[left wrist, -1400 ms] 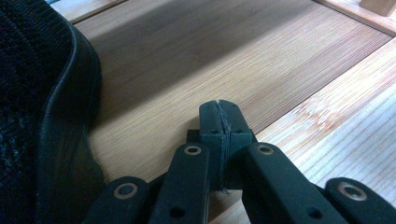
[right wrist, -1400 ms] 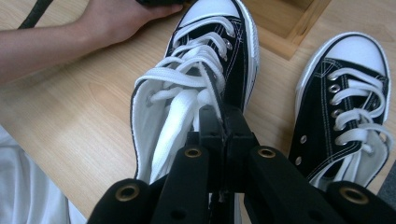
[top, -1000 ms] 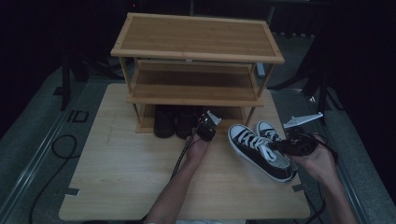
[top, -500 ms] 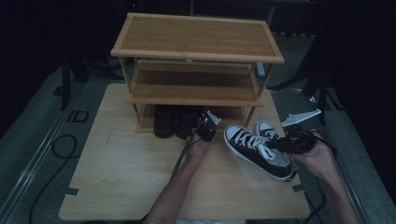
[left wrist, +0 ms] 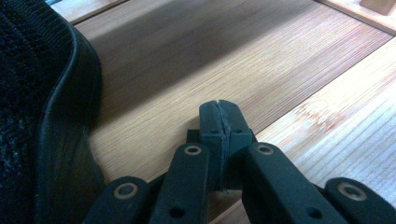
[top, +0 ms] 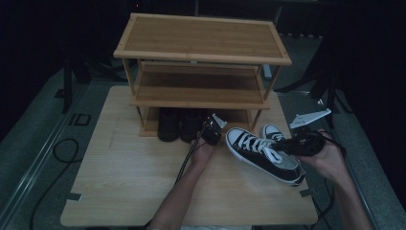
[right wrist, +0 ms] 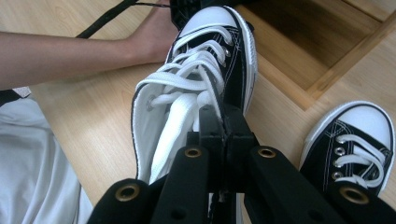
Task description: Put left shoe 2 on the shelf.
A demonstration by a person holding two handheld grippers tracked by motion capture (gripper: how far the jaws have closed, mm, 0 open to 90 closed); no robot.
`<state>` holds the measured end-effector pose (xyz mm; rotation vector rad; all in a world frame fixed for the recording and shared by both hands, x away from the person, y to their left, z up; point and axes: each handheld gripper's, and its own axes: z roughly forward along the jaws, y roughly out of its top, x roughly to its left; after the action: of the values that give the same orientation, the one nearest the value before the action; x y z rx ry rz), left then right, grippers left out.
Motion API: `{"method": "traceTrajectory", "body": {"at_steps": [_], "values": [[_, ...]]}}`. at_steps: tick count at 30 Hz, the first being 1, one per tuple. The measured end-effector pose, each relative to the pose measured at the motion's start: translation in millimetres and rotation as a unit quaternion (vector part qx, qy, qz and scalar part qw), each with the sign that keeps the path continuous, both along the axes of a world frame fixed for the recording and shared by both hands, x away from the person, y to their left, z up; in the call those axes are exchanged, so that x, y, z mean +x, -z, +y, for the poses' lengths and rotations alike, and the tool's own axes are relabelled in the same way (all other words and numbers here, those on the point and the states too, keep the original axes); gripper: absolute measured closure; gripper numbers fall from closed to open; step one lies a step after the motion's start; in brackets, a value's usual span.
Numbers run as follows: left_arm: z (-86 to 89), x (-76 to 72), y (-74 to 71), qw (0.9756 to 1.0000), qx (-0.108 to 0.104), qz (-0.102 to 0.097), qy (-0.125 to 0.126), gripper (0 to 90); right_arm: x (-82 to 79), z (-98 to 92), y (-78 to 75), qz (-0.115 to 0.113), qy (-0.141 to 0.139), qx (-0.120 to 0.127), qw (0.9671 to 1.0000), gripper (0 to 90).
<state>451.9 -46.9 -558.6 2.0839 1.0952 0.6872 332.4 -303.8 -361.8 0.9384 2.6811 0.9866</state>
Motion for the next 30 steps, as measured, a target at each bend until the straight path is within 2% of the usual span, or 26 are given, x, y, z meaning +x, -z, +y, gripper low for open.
{"method": "traceTrajectory", "body": {"at_steps": [16,25,30], "values": [[0.2,0.2,0.1,1.0,-0.002,0.0,0.0,89.8,0.8,18.6,-13.3,-0.003,-0.054,0.006,0.9985,89.2],[0.0,0.1,0.1,1.0,-0.002,0.0,-0.002,89.8,-0.8,33.2,-20.6,-0.003,-0.085,0.017,0.9962,89.2],[0.0,0.2,0.1,1.0,-0.003,0.0,-0.001,89.8,-0.4,40.4,-23.7,-0.001,-0.097,0.033,0.9947,89.2]]}}
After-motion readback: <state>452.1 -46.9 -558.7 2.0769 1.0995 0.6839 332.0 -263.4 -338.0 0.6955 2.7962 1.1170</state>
